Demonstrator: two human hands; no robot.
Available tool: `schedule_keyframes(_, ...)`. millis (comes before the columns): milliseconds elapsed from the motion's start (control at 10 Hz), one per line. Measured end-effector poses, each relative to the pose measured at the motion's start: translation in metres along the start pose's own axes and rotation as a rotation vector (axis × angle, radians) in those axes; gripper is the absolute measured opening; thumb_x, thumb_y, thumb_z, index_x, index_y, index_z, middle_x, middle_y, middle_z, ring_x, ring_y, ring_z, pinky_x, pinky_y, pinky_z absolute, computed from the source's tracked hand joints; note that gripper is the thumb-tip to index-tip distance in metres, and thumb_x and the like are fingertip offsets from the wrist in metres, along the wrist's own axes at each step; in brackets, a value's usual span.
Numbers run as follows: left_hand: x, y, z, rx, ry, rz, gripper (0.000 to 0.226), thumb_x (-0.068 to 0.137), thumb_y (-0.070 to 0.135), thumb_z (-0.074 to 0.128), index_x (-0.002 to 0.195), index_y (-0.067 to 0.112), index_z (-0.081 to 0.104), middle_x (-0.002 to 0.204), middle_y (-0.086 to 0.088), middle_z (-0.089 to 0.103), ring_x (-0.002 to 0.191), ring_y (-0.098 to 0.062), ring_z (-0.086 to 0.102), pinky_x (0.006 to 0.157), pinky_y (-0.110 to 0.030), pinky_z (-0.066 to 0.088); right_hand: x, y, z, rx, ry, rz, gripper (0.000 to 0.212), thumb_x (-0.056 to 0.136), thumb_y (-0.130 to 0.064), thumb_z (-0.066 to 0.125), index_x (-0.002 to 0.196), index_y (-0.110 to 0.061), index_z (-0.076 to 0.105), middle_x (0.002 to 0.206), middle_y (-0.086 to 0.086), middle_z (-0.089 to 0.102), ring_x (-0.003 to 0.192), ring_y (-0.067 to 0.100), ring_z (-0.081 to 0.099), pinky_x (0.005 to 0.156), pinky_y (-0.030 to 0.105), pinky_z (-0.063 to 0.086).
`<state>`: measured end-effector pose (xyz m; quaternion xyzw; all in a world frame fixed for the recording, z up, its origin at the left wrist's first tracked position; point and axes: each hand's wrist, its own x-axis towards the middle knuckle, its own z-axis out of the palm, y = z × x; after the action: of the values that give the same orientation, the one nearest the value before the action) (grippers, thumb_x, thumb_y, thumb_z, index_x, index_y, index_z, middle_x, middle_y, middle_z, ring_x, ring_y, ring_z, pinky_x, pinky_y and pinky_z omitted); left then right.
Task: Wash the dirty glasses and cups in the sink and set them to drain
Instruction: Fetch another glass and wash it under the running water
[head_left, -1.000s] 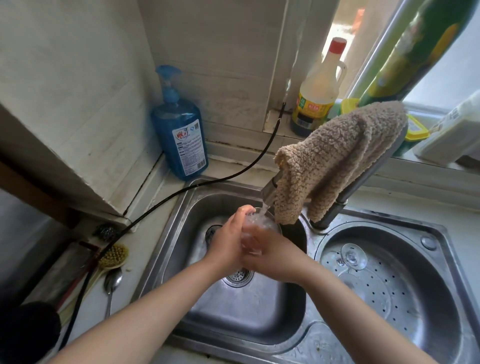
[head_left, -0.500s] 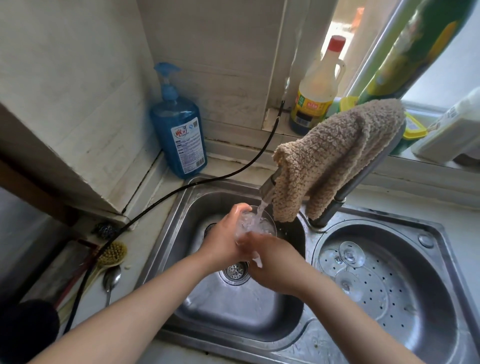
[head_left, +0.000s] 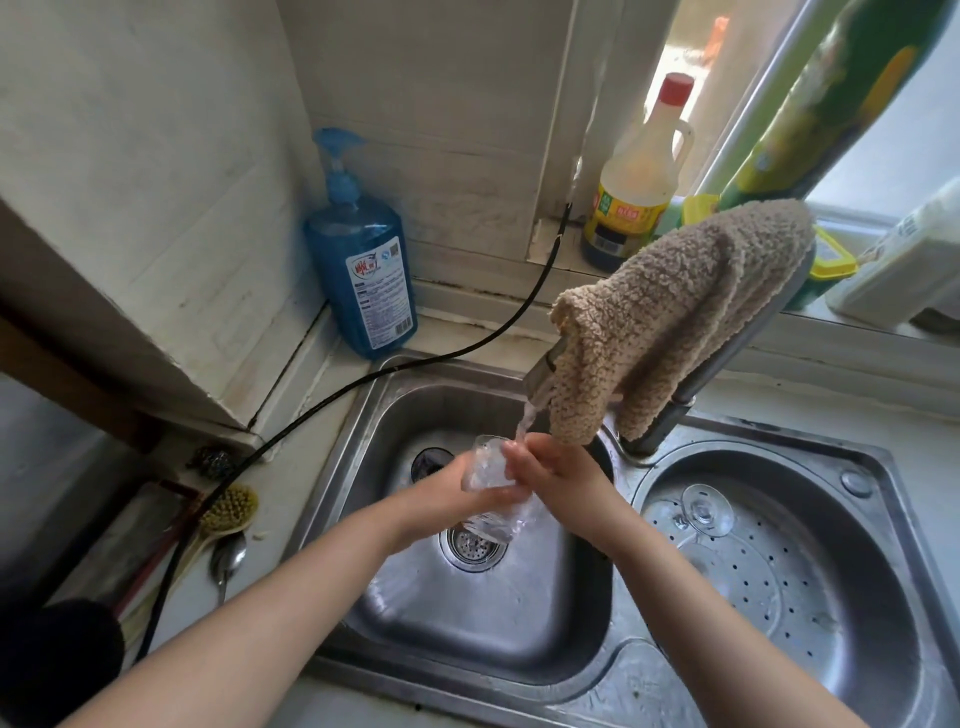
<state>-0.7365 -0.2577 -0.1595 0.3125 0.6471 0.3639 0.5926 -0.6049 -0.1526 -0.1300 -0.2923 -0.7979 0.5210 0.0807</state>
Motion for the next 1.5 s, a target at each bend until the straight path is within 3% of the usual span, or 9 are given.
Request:
schedule_keyframes(200,-0.002,-0.001,0.013,-0.197,0.219,-0.060,0.064,0.078,0.070,0.055,0.122,0.024,0.056,0.118,0.003,0.064,0.102,-0.010,0.062,0.084,-0.028,0.049,0.015,0.003,0.013,0.394,0.222,0.385,0.031,0.092,-0.030,0.059,0.069,-0.009,0.060,0.049,-0.007,0.050,0.048,0.006,0.049,0.051,0.019,0.043)
schedule_keyframes(400,0.011,0.020,0.016,-0.313,0.555,0.065,0.066,0.079,0.062,0.060,0.089,-0.003,0.061,0.078,-0.019,0.064,0.075,-0.030,0.065,0.079,-0.043,0.054,0.031,0.003,0.021,0.893,0.271,0.598,0.026,0.100,-0.016,0.041,0.080,-0.008,0.056,0.082,0.011,0.060,0.077,0.023,0.059,0.075,0.034,0.049)
schedule_keyframes(500,0.013,0.032,0.017,-0.237,0.678,0.173,0.044,0.097,0.040,0.047,0.061,0.015,0.042,0.054,-0.001,0.040,0.054,-0.016,0.040,0.058,-0.031,0.035,0.021,-0.012,0.015,1.008,0.222,0.613,0.034,0.103,-0.017,0.030,0.088,-0.004,0.057,0.091,0.016,0.063,0.087,0.028,0.063,0.076,0.033,0.052)
schedule_keyframes(800,0.018,0.029,0.033,-0.005,0.791,0.269,0.045,0.102,0.031,0.040,0.064,0.013,0.057,0.056,0.002,0.055,0.058,-0.017,0.052,0.058,-0.031,0.039,0.013,-0.010,0.031,0.139,0.333,0.347,0.038,0.090,-0.050,0.052,0.083,-0.013,0.059,0.073,0.005,0.063,0.069,0.023,0.061,0.056,0.022,0.044)
schedule_keyframes(900,0.016,0.028,0.038,0.074,0.751,0.336,0.046,0.101,0.032,0.041,0.066,0.007,0.057,0.054,0.004,0.055,0.056,-0.018,0.051,0.056,-0.033,0.039,0.016,-0.005,0.014,0.472,0.173,0.568,0.028,0.098,-0.033,0.044,0.090,-0.013,0.061,0.082,0.001,0.061,0.061,0.010,0.062,0.057,0.022,0.051)
schedule_keyframes(1100,0.024,0.033,0.027,0.099,0.862,0.329,0.051,0.100,0.037,0.041,0.067,0.002,0.055,0.063,-0.012,0.060,0.062,-0.029,0.054,0.062,-0.042,0.046,0.004,-0.022,0.041,-0.187,0.386,0.075,0.034,0.100,-0.035,0.029,0.119,-0.015,0.049,0.116,0.008,0.055,0.102,0.022,0.053,0.088,0.036,0.042)
schedule_keyframes(1300,0.017,0.035,0.033,0.237,0.707,0.446,0.048,0.090,0.044,0.037,0.057,0.009,0.043,0.049,-0.001,0.042,0.050,-0.019,0.039,0.050,-0.033,0.030,0.014,-0.013,0.014,0.586,0.266,0.549,0.021,0.097,-0.019,0.047,0.079,-0.012,0.055,0.082,0.007,0.060,0.070,0.020,0.057,0.071,0.033,0.051)
schedule_keyframes(1400,0.020,0.034,0.033,0.157,0.742,0.451,0.048,0.094,0.038,0.042,0.059,0.004,0.044,0.051,-0.003,0.042,0.051,-0.016,0.038,0.051,-0.033,0.031,0.013,-0.011,0.019,0.652,0.251,0.591,0.021,0.100,-0.014,0.040,0.105,-0.003,0.057,0.083,0.008,0.060,0.065,0.017,0.061,0.056,0.025,0.052)
schedule_keyframes(1500,0.023,0.033,0.033,0.120,0.872,0.394,0.046,0.100,0.030,0.044,0.057,0.013,0.043,0.051,0.000,0.046,0.053,-0.018,0.044,0.054,-0.039,0.039,-0.003,-0.008,0.042,-0.083,0.399,0.142,0.030,0.101,-0.030,0.033,0.120,-0.014,0.049,0.108,0.006,0.057,0.095,0.017,0.058,0.081,0.031,0.047)
